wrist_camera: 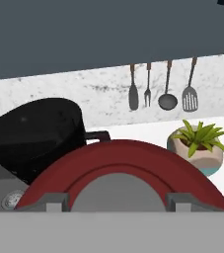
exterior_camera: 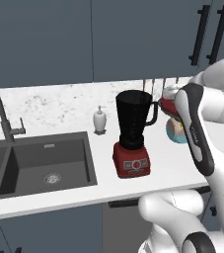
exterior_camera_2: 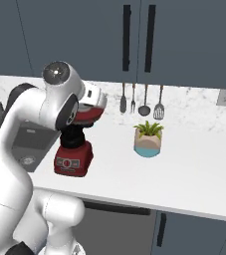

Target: Close the lid blender by securely placing the lid on top.

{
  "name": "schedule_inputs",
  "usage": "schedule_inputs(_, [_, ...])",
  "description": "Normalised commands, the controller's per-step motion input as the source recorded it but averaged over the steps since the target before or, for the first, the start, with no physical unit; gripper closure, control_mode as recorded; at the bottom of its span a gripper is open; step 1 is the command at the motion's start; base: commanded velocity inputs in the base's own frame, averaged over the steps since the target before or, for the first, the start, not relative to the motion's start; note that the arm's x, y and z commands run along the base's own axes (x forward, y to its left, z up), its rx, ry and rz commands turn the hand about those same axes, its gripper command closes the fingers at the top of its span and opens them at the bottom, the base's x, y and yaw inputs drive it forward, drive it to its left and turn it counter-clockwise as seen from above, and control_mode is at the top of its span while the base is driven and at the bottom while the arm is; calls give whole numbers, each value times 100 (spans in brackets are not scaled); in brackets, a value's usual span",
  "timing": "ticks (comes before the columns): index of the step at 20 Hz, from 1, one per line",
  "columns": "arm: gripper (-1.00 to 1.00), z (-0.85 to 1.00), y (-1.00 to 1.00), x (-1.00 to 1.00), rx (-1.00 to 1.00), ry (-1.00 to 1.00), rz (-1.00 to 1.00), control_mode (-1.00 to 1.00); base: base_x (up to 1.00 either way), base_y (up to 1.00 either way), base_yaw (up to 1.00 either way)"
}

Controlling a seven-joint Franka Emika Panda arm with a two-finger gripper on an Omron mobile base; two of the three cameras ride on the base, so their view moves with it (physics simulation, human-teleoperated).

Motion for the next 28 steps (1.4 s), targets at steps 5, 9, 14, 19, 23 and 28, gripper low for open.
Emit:
schedule_inputs(5, [100, 60, 59, 2, 0, -6, 4, -100, 0, 0, 0])
schedule_inputs(9, [100, 42, 57, 2, 0, -3, 4, -100, 0, 0, 0])
schedule_inputs(14, [100, 6, 41, 21, 0, 0, 1, -100, 0, 0, 0])
schedule_inputs(19, [100, 0, 11, 26, 0, 0, 0, -100, 0, 0, 0])
schedule_inputs(23, [100, 0, 7, 37, 0, 0, 0, -100, 0, 0, 0])
schedule_inputs(28, [100, 0, 14, 47, 0, 0, 0, -100, 0, 0, 0])
